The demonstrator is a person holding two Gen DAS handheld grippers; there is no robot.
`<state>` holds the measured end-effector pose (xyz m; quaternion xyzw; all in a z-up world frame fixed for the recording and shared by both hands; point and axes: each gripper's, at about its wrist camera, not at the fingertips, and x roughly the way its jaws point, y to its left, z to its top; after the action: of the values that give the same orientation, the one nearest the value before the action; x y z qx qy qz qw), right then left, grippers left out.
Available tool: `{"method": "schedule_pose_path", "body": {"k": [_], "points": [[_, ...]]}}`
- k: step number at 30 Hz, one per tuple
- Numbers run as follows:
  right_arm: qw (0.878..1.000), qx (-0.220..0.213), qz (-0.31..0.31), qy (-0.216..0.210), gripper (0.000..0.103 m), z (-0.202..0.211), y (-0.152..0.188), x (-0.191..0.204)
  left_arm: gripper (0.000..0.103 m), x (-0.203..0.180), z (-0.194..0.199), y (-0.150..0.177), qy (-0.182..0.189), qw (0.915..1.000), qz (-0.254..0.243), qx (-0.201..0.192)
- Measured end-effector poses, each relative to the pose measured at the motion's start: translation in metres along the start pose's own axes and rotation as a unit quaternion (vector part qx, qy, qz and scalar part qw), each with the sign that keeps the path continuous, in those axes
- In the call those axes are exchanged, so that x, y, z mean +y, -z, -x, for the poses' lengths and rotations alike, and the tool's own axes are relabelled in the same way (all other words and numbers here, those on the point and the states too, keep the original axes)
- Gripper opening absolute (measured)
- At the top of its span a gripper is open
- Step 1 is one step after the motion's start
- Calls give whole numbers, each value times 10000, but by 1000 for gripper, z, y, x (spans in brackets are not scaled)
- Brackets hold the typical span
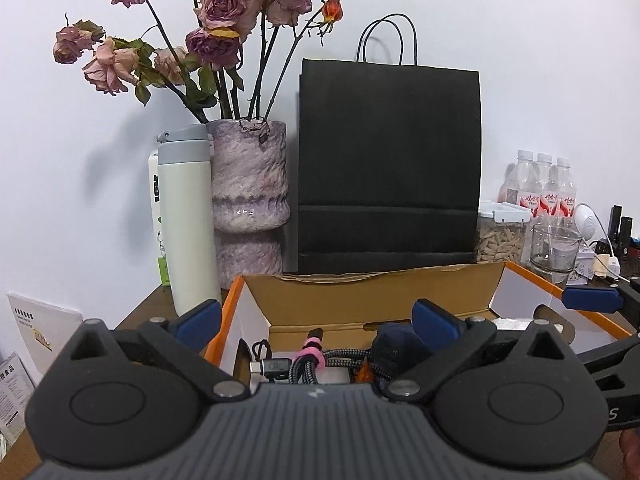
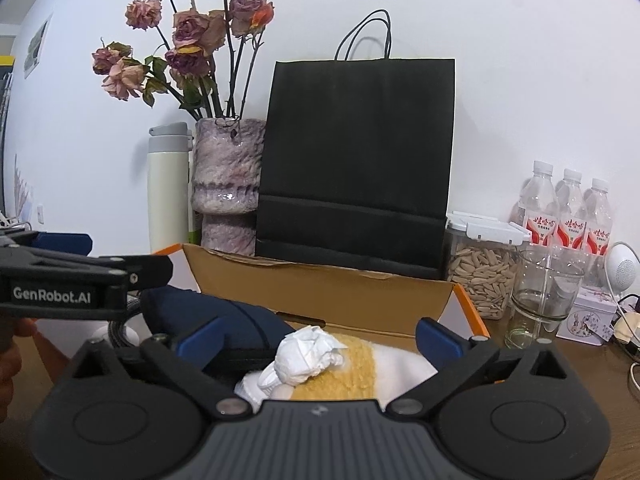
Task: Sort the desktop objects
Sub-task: 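Open both grippers to drop the orange piece and tissue into the box, then move the left gripper back to the small white cap on the table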
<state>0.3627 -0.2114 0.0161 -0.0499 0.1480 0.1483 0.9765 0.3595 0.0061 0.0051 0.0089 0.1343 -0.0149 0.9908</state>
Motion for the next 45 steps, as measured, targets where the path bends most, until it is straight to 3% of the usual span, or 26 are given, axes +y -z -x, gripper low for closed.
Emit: {"method": "schedule_pose_path", "body": {"k": [11,26,35,40,45], "points": [[9999,-93,86,-13,103,12,4,5,103,-8,10,4,-142,9999,-37,-56],[9996,-177,-112,180,103,80,20,-27,103,-39,64,25,-175,9995,228,127],[9990,212,-247,307,103,105,37,-54,103,-64,83,46,-10,9972,172,728],[9971,631,-333,262,103,101,47,-63,103,-81,70,55,-39,9921,2,1258],[9938,938,-540,245,103,88,49,-74,102,-87,54,58,-115,9876,141,1559]]}}
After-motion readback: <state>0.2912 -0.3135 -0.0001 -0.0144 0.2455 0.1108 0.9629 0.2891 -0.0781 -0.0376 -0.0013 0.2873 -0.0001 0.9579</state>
